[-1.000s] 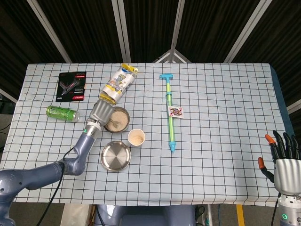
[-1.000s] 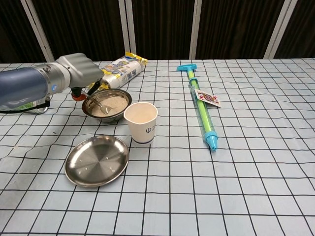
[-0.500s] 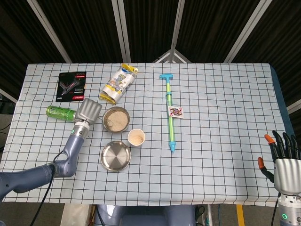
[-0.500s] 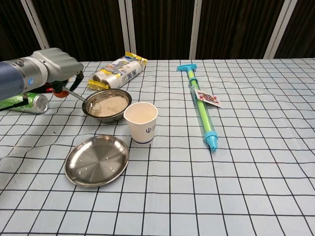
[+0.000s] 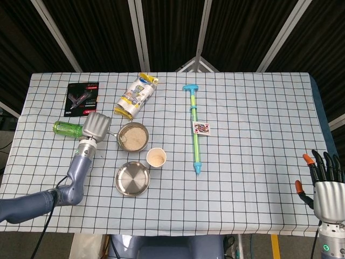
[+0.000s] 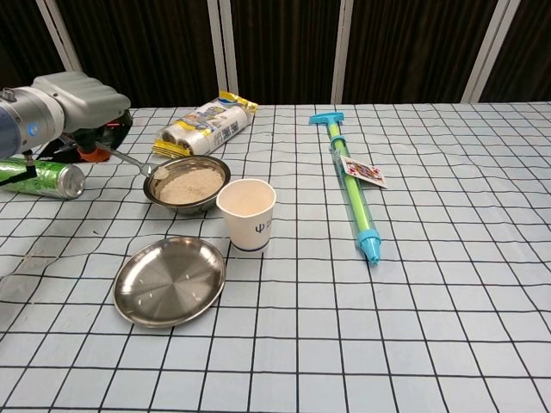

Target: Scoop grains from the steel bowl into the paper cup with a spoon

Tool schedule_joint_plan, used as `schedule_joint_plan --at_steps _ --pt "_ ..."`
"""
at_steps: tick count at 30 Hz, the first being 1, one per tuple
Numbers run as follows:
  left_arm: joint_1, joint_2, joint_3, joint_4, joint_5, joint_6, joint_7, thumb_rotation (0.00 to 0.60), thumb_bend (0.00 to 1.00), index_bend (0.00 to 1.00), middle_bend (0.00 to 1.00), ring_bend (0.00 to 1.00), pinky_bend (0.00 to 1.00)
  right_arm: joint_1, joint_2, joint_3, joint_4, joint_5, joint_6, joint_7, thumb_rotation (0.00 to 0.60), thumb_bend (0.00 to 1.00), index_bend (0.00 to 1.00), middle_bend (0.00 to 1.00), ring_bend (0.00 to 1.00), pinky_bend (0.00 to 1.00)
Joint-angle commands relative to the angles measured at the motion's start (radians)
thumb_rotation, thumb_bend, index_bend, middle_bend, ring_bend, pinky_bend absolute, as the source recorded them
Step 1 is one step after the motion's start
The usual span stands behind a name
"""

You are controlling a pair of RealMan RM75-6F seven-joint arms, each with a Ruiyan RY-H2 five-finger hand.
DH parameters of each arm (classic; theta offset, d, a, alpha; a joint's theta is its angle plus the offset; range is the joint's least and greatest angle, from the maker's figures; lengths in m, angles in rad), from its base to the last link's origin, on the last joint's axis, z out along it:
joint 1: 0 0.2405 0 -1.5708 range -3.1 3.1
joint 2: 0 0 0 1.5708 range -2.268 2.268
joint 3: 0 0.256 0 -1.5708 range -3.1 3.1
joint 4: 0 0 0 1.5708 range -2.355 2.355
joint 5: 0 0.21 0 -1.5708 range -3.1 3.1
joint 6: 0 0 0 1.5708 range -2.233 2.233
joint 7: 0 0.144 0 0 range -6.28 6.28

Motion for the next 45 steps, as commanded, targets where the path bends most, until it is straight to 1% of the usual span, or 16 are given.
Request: schedule_joint_plan --at_steps 1,13,21,27,35,45 --pt "0.000 0.005 -0.002 -0.006 0.000 0.004 -0.006 0.600 0.47 0.57 0.99 1.00 1.00 0.000 0.000 0.000 -0.001 0.001 -0.001 -0.001 0.600 0.38 0.18 0.13 0.00 0.00" --pt "-0.026 0.030 -0.019 -0.070 0.018 0.023 -0.009 0.600 0.47 0.58 0.99 1.00 1.00 0.000 0.002 -0.001 -0.004 0.002 -0.004 -0.002 0.600 0.38 0.18 0.13 0.00 0.00" --pt "-0.059 0.048 -0.038 -0.139 0.019 0.042 0.020 0.600 0.47 0.58 0.99 1.00 1.00 0.000 0.002 -0.001 -0.003 0.002 -0.003 -0.002 0.600 0.38 0.18 0.13 0.00 0.00" --pt "-0.095 0.037 -0.041 -0.192 0.021 0.049 0.058 0.600 0.47 0.58 0.99 1.00 1.00 -0.001 0.002 0.000 -0.003 0.001 -0.002 -0.002 0.600 0.38 0.18 0.13 0.00 0.00" --pt "-0.131 0.006 -0.026 -0.245 0.028 0.059 0.094 0.600 0.47 0.58 0.99 1.00 1.00 -0.001 0.000 0.000 -0.002 0.000 0.001 -0.002 0.600 0.38 0.18 0.13 0.00 0.00" --pt "-0.150 -0.010 0.014 -0.285 0.049 0.075 0.129 0.600 0.47 0.58 0.99 1.00 1.00 -0.002 -0.002 0.001 0.001 -0.002 0.004 0.001 0.600 0.38 0.18 0.13 0.00 0.00"
